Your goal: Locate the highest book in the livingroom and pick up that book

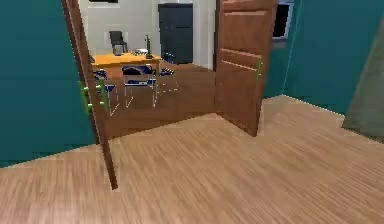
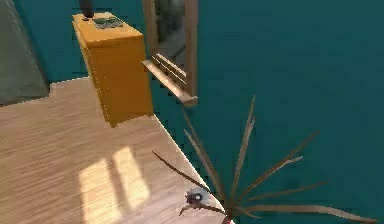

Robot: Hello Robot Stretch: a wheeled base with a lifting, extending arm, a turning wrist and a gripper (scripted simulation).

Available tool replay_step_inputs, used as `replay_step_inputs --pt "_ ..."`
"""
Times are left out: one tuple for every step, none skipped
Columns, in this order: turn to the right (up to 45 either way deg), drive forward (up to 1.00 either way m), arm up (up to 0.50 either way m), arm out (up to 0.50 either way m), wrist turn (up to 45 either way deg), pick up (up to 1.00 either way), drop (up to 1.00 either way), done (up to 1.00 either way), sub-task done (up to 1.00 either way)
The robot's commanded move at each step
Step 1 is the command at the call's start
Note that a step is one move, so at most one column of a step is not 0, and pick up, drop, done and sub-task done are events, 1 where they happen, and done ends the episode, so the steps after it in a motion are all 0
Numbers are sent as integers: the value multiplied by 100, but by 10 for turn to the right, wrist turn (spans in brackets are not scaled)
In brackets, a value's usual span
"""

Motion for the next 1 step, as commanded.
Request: replay_step_inputs --pt "-390 0 0 0 0 0 0 0 0"
